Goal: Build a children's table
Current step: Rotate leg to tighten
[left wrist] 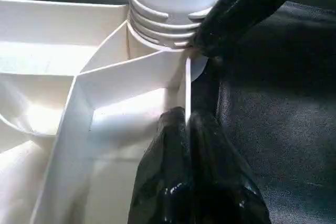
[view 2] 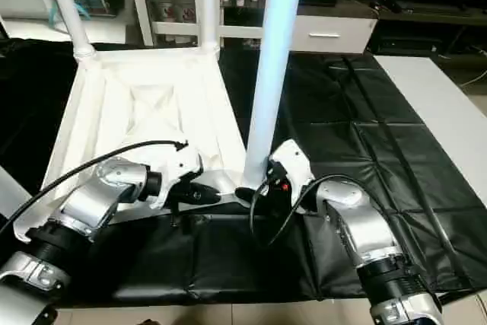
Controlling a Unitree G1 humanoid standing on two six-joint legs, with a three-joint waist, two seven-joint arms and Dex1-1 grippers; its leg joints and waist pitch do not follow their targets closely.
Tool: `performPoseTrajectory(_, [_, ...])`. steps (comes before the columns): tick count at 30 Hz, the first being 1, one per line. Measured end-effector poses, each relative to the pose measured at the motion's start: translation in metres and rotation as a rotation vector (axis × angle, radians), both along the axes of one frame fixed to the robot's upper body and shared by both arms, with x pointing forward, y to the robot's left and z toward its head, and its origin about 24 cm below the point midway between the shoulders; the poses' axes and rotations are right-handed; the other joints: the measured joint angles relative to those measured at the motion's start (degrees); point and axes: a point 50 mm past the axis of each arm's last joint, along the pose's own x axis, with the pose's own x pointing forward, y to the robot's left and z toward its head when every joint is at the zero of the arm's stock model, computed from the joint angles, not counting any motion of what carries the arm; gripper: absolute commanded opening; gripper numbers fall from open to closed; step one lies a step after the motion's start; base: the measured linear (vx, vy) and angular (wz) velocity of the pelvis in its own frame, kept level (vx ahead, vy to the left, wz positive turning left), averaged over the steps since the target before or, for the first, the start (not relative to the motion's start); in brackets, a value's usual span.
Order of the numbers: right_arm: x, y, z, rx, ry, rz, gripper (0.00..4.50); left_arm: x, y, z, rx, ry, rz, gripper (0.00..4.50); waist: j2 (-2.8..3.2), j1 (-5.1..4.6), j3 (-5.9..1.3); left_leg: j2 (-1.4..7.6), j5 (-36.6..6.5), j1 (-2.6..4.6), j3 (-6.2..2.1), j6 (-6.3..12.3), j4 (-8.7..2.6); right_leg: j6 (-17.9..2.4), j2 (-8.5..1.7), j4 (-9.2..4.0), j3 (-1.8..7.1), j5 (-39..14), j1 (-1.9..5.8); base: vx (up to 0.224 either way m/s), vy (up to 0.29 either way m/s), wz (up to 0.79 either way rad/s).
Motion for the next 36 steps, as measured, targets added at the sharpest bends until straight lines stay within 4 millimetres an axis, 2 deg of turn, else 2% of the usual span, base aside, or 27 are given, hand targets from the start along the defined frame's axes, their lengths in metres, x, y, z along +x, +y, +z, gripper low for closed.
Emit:
performPoseTrajectory(3, [0.0,0.001,0.0,0.02,-0.003,0.017,3.85,-0.001,-0.001,0.0,0.003,0.002,-0.006,0.0,0.02,0.0,-0.01,0.0,0.0,0.01,-0.02,0.0,0.0,0.0,0.0,0.0,-0.01,0.0,0.0,0.0,0.0,0.0])
performPoseTrajectory(4, [0.0,0.002,-0.001,0.026,-0.004,0.025,3.62,-0.001,-0.001,0.001,0.002,0.002,-0.009,0.0,0.02,0.0,-0.01,0.0,0.0,0.01,-0.02,0.0,0.01,0.0,0.0,0.0,-0.01,0.0,0.0,0.0,0.0,0.0])
performPoseTrajectory(8, [-0.001,0.002,-0.005,0.041,0.013,0.034,3.31,-0.002,-0.001,0.001,0.002,0.008,-0.014,0.0,0.02,0.02,-0.01,0.0,0.0,-0.01,-0.02,0.0,0.01,0.0,0.0,0.0,-0.03,0.0,0.0,0.0,0.0,0.0])
performPoseTrajectory(10, [-0.001,0.002,-0.005,0.046,0.011,0.036,3.01,-0.002,0.0,0.001,0.003,0.007,-0.014,0.0,0.03,0.0,-0.01,0.01,0.0,0.0,-0.01,0.0,0.01,0.0,0.0,0.01,-0.04,0.0,0.01,0.0,0.0,0.0])
performPoseTrajectory(15, [-0.001,0.002,-0.005,0.053,0.011,0.036,2.79,-0.002,0.0,0.0,0.005,0.008,-0.013,0.0,0.03,-0.01,-0.02,0.01,0.0,0.0,-0.04,0.0,0.08,0.0,0.0,0.06,-0.03,0.0,0.01,0.0,0.0,0.0])
performPoseTrajectory(22, [-0.001,0.007,-0.009,0.094,0.009,-0.004,2.75,-0.002,0.0,0.0,-0.001,0.01,-0.001,0.0,0.0,-0.1,-0.03,0.02,0.0,0.01,-0.05,-0.01,0.16,0.0,0.0,0.15,-0.03,0.0,0.03,0.0,0.0,0.0])
performPoseTrajectory(27, [0.005,0.021,-0.017,0.15,0.001,-0.187,2.74,0.005,-0.002,-0.003,-0.01,-0.004,0.086,0.0,-0.09,-0.98,-0.03,0.05,0.0,0.17,-0.15,-0.03,0.31,-0.2,0.03,0.25,0.02,0.1,0.24,0.0,0.0,0.0])
performPoseTrajectory(29, [0.011,0.026,-0.021,0.153,-0.012,-0.342,2.74,0.013,-0.009,-0.004,-0.01,-0.018,0.143,0.0,-0.19,-1.56,-0.03,0.02,0.0,0.56,-0.19,-0.04,0.3,0.0,0.02,0.23,0.01,0.0,0.31,0.0,0.0,0.0])
performPoseTrajectory(32, [0.024,0.04,-0.023,0.135,-0.025,-0.511,2.74,0.023,-0.023,-0.006,-0.005,-0.06,0.245,0.0,-0.14,-1.94,-0.03,-0.05,0.0,0.7,-0.28,-0.04,0.35,0.0,0.0,0.16,0.01,0.0,0.43,0.0,0.0,0.0])
performPoseTrajectory(36, [0.039,0.052,-0.019,0.052,-0.06,-0.688,2.74,0.03,-0.039,-0.008,0.002,-0.115,0.341,0.0,0.06,-2.17,-0.03,-0.13,0.0,0.59,-0.35,-0.04,0.0,0.0,0.0,-0.49,-0.1,0.0,0.45,0.0,0.0,0.0])
